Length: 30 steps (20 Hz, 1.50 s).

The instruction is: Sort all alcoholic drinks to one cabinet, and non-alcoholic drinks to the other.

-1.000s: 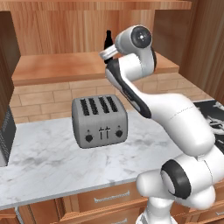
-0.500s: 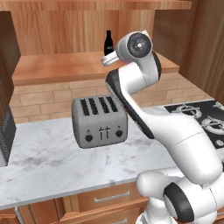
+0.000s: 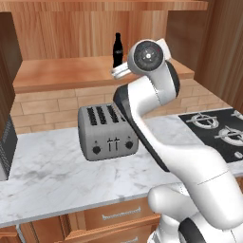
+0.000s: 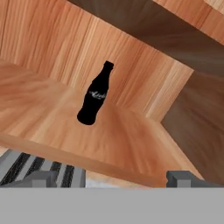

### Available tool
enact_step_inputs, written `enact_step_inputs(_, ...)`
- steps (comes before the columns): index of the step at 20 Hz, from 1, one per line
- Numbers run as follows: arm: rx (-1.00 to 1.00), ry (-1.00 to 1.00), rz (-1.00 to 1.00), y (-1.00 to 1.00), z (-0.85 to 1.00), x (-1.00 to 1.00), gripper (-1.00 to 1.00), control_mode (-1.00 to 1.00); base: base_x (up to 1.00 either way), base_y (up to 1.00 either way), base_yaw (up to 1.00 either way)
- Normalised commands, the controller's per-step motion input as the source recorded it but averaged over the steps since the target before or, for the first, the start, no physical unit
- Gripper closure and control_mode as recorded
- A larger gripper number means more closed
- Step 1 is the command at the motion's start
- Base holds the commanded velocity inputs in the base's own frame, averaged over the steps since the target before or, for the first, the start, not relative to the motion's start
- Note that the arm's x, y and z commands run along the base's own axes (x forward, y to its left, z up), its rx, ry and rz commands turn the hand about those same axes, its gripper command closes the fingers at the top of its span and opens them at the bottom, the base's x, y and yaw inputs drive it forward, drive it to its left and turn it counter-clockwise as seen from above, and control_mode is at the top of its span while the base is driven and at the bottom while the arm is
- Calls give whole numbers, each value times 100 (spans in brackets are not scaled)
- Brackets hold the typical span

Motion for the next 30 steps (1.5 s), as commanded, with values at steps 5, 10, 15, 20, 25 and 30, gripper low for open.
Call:
enact_step_inputs(5,0,5,-9,0,0,-59,-100,-100,0,0,0)
enact_step_inputs(10,0,2,-8,0,-1,-65,-100,-100,0,0,0)
enact_step_inputs(15,0,0,-7,-2,-7,-70,-100,-100,0,0,0)
enact_step_inputs(20,0,0,-6,-7,-15,-67,-100,-100,0,0,0)
enact_step_inputs(25,0,0,-6,-8,-17,-62,-100,-100,0,0,0)
enact_step_inputs(30,0,0,-3,-1,-4,-18,-100,-100,0,0,0)
